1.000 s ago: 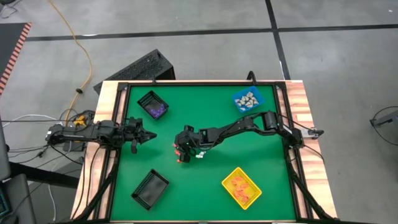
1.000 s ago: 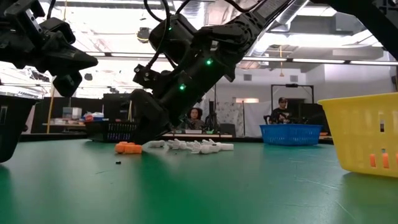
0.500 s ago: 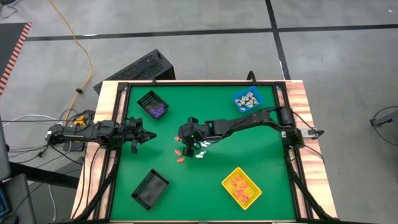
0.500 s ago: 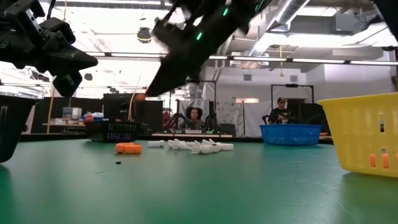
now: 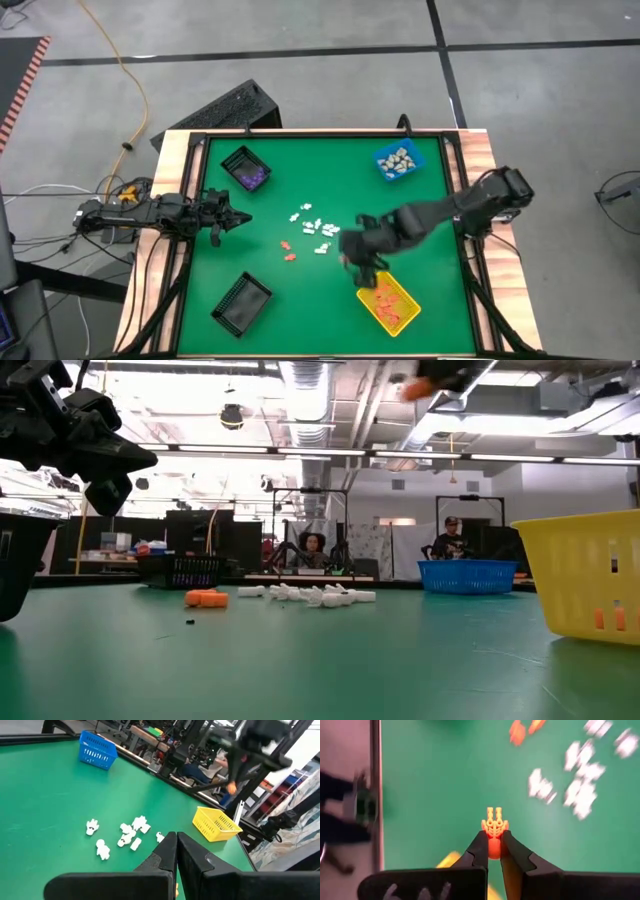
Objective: Sort Halloween decoration
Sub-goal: Put the orange skeleton toy into the yellow basket
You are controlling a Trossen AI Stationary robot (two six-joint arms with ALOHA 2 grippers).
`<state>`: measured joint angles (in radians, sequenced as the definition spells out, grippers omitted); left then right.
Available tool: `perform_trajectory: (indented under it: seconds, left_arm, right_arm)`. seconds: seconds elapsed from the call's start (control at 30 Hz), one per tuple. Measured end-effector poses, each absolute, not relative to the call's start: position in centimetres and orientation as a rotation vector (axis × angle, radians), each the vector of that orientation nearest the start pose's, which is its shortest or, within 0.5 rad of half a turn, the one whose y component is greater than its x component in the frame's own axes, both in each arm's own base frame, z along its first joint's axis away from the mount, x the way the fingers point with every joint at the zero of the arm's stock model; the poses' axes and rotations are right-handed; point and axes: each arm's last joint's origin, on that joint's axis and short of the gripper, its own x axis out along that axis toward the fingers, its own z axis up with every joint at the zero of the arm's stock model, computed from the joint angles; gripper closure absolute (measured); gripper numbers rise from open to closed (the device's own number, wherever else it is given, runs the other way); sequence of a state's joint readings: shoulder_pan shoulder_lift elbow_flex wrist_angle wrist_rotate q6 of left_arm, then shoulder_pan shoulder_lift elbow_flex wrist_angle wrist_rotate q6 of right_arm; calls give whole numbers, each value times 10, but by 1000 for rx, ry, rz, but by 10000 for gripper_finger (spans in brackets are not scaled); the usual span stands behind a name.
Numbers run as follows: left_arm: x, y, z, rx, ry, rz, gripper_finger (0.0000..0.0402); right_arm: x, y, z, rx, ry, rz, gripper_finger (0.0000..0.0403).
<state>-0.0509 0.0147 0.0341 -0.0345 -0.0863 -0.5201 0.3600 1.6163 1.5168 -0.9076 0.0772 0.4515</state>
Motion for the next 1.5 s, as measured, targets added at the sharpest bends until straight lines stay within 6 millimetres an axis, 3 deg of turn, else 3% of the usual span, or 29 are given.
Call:
perform_trajectory:
  seconds: [0.27, 0.43, 0.57, 0.8, 1.13, 1.3, 1.5]
  left_arm:
    - [96, -2, 171, -519, 6, 38, 401]
    - [96, -2, 171, -519, 6, 38, 401]
    - [96, -2, 171, -519, 6, 38, 402]
    - [96, -2, 171, -519, 6, 38, 401]
    - [96, -2, 171, -519, 6, 39, 401]
    - [96, -2, 171, -519, 6, 39, 402]
    - [96, -2, 171, -519, 6, 39, 401]
  right_arm:
    - [278, 182, 288, 142, 1286, 21, 358]
    - [265, 205, 264, 68, 1391, 2, 358]
    - [263, 215, 246, 110, 1373, 33, 358]
    - [257, 210, 228, 146, 1400, -23, 334]
    - [258, 202, 225, 165, 1459, 35, 194]
    - [261, 187, 250, 184, 1373, 60, 157]
    - [271, 145, 288, 96, 1094, -67, 155]
